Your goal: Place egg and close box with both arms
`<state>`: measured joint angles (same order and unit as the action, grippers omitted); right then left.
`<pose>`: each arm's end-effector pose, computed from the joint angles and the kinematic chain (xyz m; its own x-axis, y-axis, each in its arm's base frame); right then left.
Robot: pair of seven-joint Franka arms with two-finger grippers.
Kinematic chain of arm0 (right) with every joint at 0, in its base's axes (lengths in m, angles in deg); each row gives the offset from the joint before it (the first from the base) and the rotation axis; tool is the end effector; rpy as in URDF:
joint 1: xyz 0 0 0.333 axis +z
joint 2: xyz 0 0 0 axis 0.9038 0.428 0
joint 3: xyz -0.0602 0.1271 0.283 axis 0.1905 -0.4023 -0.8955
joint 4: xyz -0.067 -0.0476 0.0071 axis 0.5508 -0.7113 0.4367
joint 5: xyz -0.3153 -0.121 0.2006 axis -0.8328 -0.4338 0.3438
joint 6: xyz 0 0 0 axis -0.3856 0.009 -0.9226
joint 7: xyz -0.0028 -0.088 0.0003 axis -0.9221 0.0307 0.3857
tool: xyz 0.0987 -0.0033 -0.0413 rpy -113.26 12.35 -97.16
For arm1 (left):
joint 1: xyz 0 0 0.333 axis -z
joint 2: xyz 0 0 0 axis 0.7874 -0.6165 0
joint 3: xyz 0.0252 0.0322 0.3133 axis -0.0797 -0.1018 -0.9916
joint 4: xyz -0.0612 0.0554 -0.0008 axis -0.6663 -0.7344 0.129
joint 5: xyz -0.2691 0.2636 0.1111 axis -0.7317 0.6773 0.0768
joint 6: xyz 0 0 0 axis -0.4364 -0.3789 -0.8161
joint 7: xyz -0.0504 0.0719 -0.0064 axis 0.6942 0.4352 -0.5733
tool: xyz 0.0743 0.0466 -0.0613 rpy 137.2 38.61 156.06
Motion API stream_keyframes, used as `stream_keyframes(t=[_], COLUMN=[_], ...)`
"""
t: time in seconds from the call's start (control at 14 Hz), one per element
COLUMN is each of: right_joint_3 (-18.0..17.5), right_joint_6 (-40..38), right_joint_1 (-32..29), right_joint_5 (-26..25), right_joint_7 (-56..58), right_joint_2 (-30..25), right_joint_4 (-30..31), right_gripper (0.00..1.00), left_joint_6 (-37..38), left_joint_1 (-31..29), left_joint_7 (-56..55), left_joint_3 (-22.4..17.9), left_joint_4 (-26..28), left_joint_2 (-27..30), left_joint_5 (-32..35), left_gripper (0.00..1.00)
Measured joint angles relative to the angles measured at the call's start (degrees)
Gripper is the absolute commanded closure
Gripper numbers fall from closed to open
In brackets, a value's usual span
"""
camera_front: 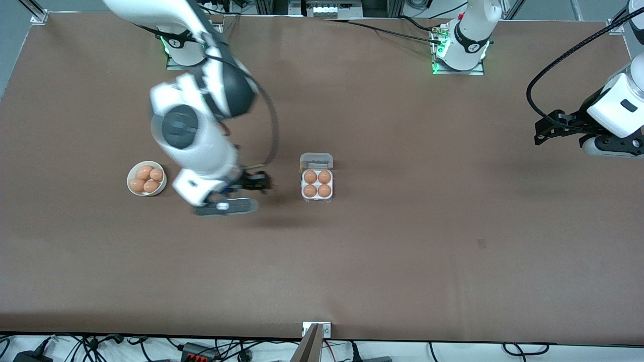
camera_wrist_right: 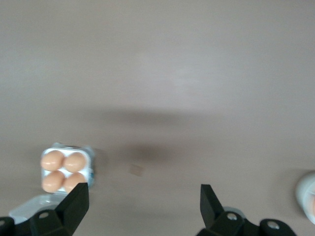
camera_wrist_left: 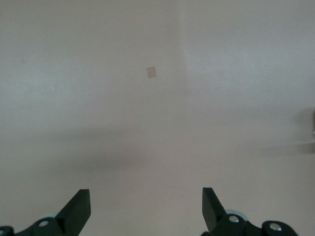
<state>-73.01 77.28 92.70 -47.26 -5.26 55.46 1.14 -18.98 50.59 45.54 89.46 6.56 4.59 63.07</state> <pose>0.6481 0.2876 0.4586 0.9984 0.0530 0.0204 0.0536 -0.9981 -0.0319 0.5743 -0.0203 0.5897 0.9983 -0.0580 -0.0060 -0.0581 -0.9983 -0.0091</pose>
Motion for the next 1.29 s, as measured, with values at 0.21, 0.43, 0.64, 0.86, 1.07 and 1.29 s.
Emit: stream_keyframes(t=[0.21,0.43,0.64,0.86,1.07,1.29], right_joint_3=[1.6,2.6,4.9,8.0,8.3,6.3], right_joint_6=[-5.6,-7.0,-7.1,-7.2,-8.0,-8.2], right_joint_1=[-4.1,-8.3,-10.5,-12.2,-13.7,-17.8], right_joint_5=[0.0,0.0,-0.3,-0.3,-0.3,-0.3], right_joint_7=[3.1,6.3,10.4,11.1,11.4,13.8], right_joint_2=[-4.1,-6.3,-7.7,-8.6,-9.7,-10.6], right_joint_4=[0.2,0.2,0.3,0.3,0.3,0.3], right_gripper=[0.0,0.0,0.0,0.0,0.0,0.0], left_joint_6=[0.0,-0.9,-1.9,-1.0,1.5,5.0], left_joint_1=[0.1,-0.1,-0.2,-0.1,0.0,0.3], left_joint_7=[-0.1,-0.9,-0.9,1.9,2.8,2.8], left_joint_3=[0.1,0.0,-0.4,-0.4,-0.2,0.2], left_joint_4=[0.0,0.0,0.0,-0.1,-0.3,-0.4], left_joint_2=[0.0,0.0,0.0,0.0,0.0,0.0], left_joint_5=[0.0,-2.2,-2.3,-2.3,-2.3,-2.3], left_gripper=[0.0,0.0,0.48,0.92,0.99,0.98])
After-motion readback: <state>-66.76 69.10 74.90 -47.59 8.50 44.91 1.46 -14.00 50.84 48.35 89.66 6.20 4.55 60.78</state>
